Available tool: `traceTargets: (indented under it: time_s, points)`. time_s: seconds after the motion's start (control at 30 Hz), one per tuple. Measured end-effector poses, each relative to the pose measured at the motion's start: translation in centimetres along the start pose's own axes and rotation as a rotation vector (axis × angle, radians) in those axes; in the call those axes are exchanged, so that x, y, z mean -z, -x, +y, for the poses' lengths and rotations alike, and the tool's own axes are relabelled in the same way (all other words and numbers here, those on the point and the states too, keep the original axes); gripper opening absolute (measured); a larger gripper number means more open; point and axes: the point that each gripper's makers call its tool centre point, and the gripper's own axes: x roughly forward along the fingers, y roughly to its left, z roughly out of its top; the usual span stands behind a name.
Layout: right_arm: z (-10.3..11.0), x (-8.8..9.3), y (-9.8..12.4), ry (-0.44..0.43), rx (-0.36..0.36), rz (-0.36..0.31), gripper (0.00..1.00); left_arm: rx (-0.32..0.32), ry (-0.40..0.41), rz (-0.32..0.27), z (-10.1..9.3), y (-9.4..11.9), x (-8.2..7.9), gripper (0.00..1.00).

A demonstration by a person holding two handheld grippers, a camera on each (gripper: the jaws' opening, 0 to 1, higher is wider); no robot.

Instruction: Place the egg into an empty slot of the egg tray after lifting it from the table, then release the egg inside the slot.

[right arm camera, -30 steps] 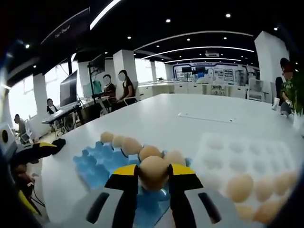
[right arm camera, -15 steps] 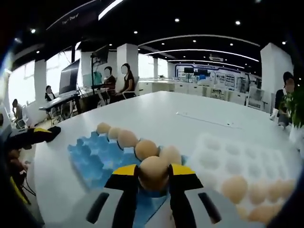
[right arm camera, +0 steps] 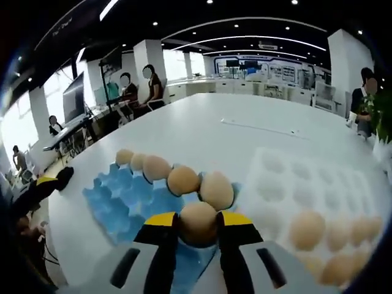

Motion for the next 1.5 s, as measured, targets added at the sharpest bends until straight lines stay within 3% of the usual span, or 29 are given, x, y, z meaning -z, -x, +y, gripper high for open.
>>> traceTargets:
  time_s: [0.2, 0.4, 0.6, 0.7, 0.97, 1.27, 1.5]
  points:
    - [-0.4, -0.2, -0.1, 0.015, 0.036, -0.019, 0.26, 0.007, 0.001, 0.003, 0.0, 0.0, 0.1, 0.97]
    - [-0.4, -0.7, -0.3, -0.015, 0.008, -0.080, 0.26, 0.001, 0.002, 0.006, 0.4, 0.2, 0.3, 0.96]
    - [0.4, -2.4, 0.4, 0.058, -0.022, -0.211, 0.26, -0.010, 0.005, 0.010, 0.6, 0.3, 0.5, 0.96]
    - [0.9, -2.7, 0.8, 0.064, -0.039, -0.238, 0.26, -0.014, 0.006, 0.006, 0.6, 0.4, 0.5, 0.97]
    - [3.2, -4.6, 1.5, 0.177, -0.078, -0.348, 0.26, -0.029, 0.007, 0.003, 0.8, 0.9, 0.4, 0.97]
    - [4.7, -4.8, 0.6, 0.185, -0.120, -0.363, 0.26, -0.042, 0.004, 0.006, 1.1, 1.2, 0.6, 0.97]
    - [5.1, -3.3, -1.3, 0.179, -0.142, -0.281, 0.26, -0.050, 0.008, 0.006, 1.6, 1.4, 0.7, 0.97]
